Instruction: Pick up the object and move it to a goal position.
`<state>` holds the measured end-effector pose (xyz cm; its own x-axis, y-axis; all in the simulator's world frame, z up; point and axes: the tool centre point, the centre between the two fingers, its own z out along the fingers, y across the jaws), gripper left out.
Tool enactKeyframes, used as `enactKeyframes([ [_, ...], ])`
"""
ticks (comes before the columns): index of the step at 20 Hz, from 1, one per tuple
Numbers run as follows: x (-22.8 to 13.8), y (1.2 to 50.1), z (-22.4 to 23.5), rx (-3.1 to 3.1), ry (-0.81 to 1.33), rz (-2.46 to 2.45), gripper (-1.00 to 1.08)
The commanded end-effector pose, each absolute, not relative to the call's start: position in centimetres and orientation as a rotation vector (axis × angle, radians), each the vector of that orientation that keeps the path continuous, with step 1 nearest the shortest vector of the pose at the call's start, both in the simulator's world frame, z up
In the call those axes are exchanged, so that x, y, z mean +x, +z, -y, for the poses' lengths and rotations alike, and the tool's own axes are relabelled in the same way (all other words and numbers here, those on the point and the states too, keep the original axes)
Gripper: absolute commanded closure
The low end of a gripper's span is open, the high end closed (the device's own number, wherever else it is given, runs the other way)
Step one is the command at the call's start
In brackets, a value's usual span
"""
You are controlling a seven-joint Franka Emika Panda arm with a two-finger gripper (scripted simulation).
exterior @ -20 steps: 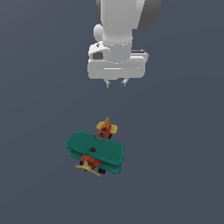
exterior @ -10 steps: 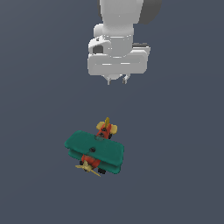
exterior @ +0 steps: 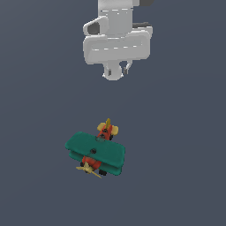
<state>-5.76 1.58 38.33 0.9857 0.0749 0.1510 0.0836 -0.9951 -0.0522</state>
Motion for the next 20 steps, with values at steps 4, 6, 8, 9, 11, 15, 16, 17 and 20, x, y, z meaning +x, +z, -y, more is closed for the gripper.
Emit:
enactKeyframes([
  [4,-5.5,42.4,-1.1,-3.020,-0.365,0.150,-0.20],
  [6,-5.5,44.0,-0.9,-2.997,-0.414,0.161,-0.20],
  [8,-5.5,45.5,-0.7,-2.973,-0.463,0.171,-0.20],
  [9,-5.5,46.2,-0.5,-2.960,-0.487,0.176,-0.20],
  [11,-5.6,47.7,-0.2,-2.934,-0.535,0.185,-0.20],
  [15,-5.8,50.6,0.5,-2.877,-0.627,0.202,-0.20],
  [16,-5.9,51.4,0.7,-2.862,-0.649,0.207,-0.20],
  [17,-6.0,52.1,0.9,-2.847,-0.672,0.210,-0.20],
  [20,-6.2,54.1,1.6,-2.800,-0.736,0.221,-0.20],
])
